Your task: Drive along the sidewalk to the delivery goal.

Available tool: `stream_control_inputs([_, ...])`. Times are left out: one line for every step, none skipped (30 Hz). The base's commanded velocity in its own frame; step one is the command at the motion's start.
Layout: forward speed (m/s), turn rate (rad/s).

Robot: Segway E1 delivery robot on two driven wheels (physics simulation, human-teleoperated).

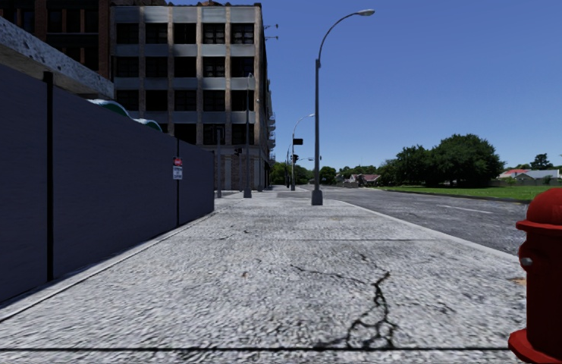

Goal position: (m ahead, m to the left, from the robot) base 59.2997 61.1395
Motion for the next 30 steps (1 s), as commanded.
stream_control_inputs([2.00,0.08])
stream_control_inputs([2.00,0.09])
stream_control_inputs([2.00,0.09])
stream_control_inputs([2.00,0.09])
stream_control_inputs([2.00,0.09])
stream_control_inputs([2.00,0.09])
stream_control_inputs([2.00,0.09])
stream_control_inputs([2.00,0.09])
stream_control_inputs([2.00,0.11])
stream_control_inputs([2.00,0.11])
stream_control_inputs([2.00,0.12])
stream_control_inputs([2.00,0.12])
stream_control_inputs([2.00,0.14])
stream_control_inputs([2.00,0.14])
stream_control_inputs([2.00,0.15])
stream_control_inputs([2.00,0.15])
stream_control_inputs([2.00,0.15])
stream_control_inputs([2.00,0.15])
stream_control_inputs([2.00,0.15])
stream_control_inputs([2.00,0.15])
stream_control_inputs([2.00,0.16])
stream_control_inputs([2.00,0.17])
stream_control_inputs([2.00,0.17])
stream_control_inputs([2.00,0.17])
stream_control_inputs([2.00,0.17])
stream_control_inputs([2.00,0.17])
stream_control_inputs([2.00,0.17])
stream_control_inputs([2.00,0.19])
stream_control_inputs([2.00,0.21])
stream_control_inputs([2.00,0.21])
